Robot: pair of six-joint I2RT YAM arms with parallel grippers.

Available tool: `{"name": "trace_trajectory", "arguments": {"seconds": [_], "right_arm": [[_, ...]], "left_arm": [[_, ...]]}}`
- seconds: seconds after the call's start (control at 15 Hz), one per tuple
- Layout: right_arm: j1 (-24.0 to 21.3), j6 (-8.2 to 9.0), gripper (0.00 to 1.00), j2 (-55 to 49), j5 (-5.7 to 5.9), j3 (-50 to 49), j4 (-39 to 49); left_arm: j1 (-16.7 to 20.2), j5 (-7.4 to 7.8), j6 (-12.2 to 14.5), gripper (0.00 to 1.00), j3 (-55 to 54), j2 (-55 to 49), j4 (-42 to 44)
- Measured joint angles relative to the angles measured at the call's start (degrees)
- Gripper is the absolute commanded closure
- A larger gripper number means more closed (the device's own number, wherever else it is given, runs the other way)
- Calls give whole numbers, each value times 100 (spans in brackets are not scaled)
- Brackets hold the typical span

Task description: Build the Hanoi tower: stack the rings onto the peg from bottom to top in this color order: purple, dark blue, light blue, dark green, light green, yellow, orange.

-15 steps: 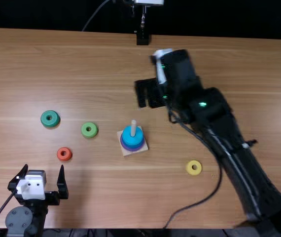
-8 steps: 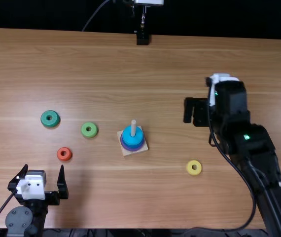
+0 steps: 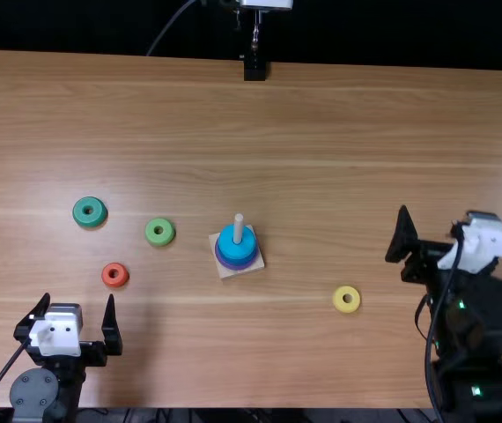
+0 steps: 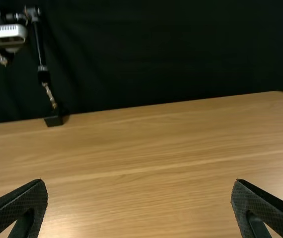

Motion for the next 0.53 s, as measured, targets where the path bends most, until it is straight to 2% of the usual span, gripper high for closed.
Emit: {"name": "trace_trajectory", "arguments": {"seconds": [0.07,0.13,0.2,0.27,0.4,0.53], "right_arm": [[-66,-7,0,-404,-127,-267,0],[-98,-85,0,-807,-352,-553,0],[-107,-232,0,-1163,-540,-824,-2],[-107,-433,0,-1499,-645,-1069,-2],[-107,-817,0,-2131,-769,-1576,-31],[-122,-1027,0,-2830,-835,-2256,-94]], "left_arm": [[0,0,0,0,0,0,-2],[0,2,-2,0,0,0,0],[0,2,0,0,0,0,-2],[0,2,-2,0,0,0,-2],[0,2,-2,0,0,0,-2],[0,0,-2,0,0,0,-2]]}}
